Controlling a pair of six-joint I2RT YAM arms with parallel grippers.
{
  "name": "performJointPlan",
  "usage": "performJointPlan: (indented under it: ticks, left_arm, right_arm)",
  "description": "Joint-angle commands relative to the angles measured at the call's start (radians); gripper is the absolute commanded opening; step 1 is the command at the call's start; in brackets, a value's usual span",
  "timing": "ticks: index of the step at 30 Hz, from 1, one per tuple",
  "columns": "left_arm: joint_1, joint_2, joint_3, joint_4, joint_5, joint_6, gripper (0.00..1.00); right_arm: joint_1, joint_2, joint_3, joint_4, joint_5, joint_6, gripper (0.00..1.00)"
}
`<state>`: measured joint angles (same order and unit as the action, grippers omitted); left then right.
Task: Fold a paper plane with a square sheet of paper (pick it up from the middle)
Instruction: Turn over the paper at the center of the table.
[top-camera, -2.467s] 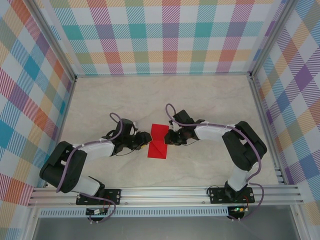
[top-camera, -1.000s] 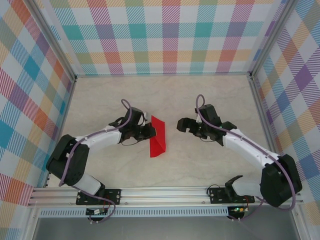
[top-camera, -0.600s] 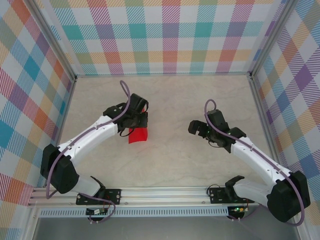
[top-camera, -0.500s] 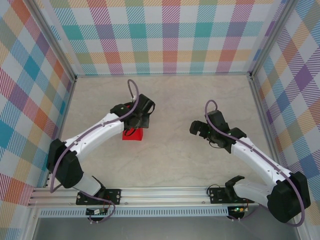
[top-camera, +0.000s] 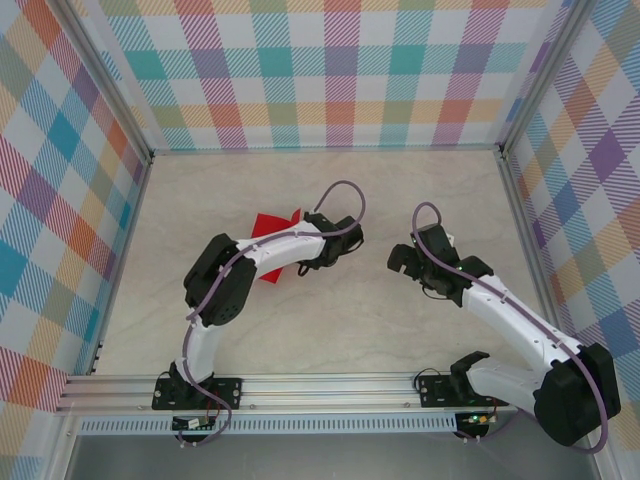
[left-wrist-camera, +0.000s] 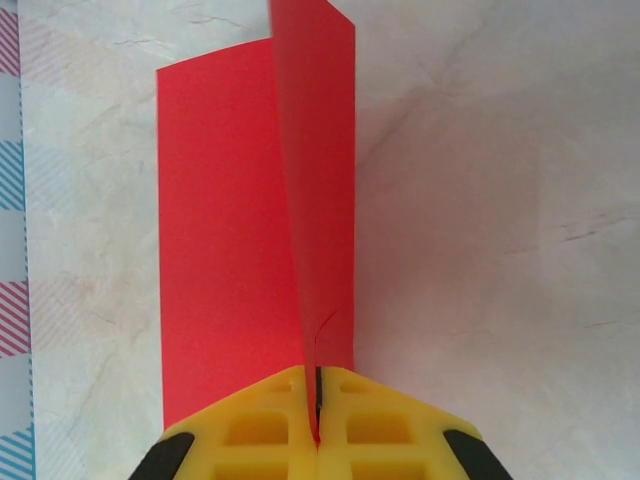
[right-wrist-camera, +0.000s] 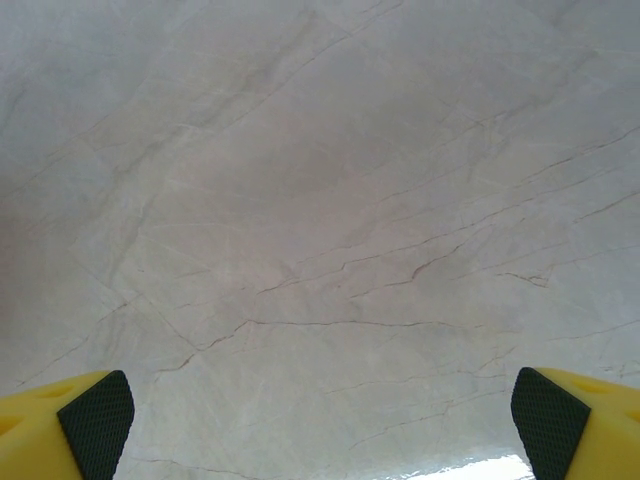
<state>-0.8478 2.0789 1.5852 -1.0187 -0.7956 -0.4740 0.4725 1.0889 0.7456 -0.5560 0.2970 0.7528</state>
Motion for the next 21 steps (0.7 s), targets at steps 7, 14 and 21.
performJointPlan:
  ticks: [7, 14, 21]
  left_arm:
    - [-0.051, 0.085, 0.049, 0.096, 0.160, -0.070, 0.06]
    - [-0.056, 0.111, 0.050, 0.160, 0.312, -0.066, 0.15]
    - [-0.056, -0.029, 0.024, 0.239, 0.494, -0.020, 0.38]
  right_arm:
    - [-0.022, -0.029, -0.017, -0.085, 0.074, 0.051, 1.00]
    - [-0.037, -0.048, -0.024, -0.091, 0.076, 0.063, 1.00]
    - [-0.044, -0.059, -0.015, -0.092, 0.056, 0.050, 1.00]
